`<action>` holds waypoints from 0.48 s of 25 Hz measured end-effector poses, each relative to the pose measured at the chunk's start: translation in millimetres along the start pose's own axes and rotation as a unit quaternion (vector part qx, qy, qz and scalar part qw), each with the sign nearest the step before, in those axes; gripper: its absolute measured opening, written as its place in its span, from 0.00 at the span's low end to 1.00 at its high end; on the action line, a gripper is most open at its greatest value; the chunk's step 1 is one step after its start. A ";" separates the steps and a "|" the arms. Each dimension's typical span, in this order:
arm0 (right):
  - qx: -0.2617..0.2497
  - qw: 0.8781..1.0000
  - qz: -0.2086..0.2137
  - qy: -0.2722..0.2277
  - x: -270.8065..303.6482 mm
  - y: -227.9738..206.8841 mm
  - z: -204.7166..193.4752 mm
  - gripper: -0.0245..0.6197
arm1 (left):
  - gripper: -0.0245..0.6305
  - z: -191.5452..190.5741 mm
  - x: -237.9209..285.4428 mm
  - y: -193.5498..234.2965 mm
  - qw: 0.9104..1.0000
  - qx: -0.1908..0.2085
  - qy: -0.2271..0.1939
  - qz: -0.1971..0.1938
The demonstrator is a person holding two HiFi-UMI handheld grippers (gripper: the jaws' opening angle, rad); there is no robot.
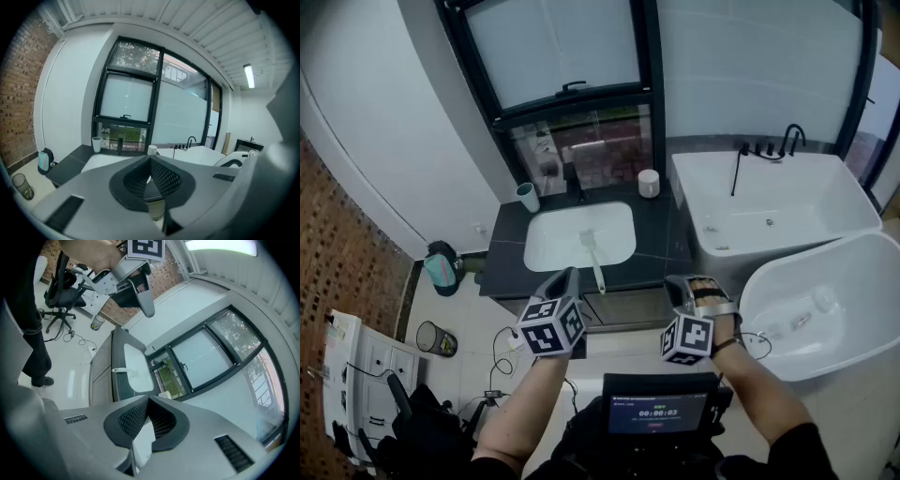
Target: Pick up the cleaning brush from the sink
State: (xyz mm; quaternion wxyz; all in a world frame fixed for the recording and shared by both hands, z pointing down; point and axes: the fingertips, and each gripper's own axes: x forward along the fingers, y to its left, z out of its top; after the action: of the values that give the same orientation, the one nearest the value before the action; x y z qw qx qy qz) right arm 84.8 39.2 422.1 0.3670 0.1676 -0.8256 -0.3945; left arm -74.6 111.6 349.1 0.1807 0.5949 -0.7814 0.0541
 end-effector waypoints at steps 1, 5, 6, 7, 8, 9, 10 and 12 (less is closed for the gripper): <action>0.002 1.000 -0.005 -0.002 6.0 -6.4 -5.4 0.02 | 0.05 -2.6 12.8 4.9 1.000 -0.008 -0.001 0.008; 0.019 1.000 -0.025 0.001 41.8 -28.9 -15.0 0.02 | 0.05 -11.2 70.5 36.0 1.000 -0.024 0.006 0.018; 0.023 0.999 -0.032 0.004 57.7 -36.2 -12.3 0.02 | 0.05 -12.2 89.1 49.1 1.000 -0.026 0.012 0.012; 0.027 0.999 -0.041 0.009 76.2 -44.3 -8.1 0.02 | 0.05 -13.1 108.6 65.0 0.999 -0.028 0.018 0.004; 0.033 0.998 -0.050 0.014 95.8 -51.9 -3.1 0.02 | 0.05 -13.6 127.6 82.8 0.999 -0.031 0.025 -0.003; 0.043 0.997 -0.059 0.020 114.6 -58.9 2.5 0.02 | 0.05 -13.0 145.2 101.6 0.999 -0.033 0.032 -0.008; 0.057 0.996 -0.066 0.026 131.5 -66.2 9.2 0.02 | 0.05 -10.1 161.1 120.7 0.999 -0.034 0.038 -0.012; 0.079 0.993 -0.075 0.036 160.9 -83.4 22.4 0.02 | 0.05 0.4 193.2 158.1 0.998 -0.029 0.046 -0.012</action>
State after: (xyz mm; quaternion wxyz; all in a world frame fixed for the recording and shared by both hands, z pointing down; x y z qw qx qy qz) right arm -41.3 -92.8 424.4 0.3515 0.2720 -0.8253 -0.3484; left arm -268.6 -19.2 436.4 0.2346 0.5953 -0.7664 0.0568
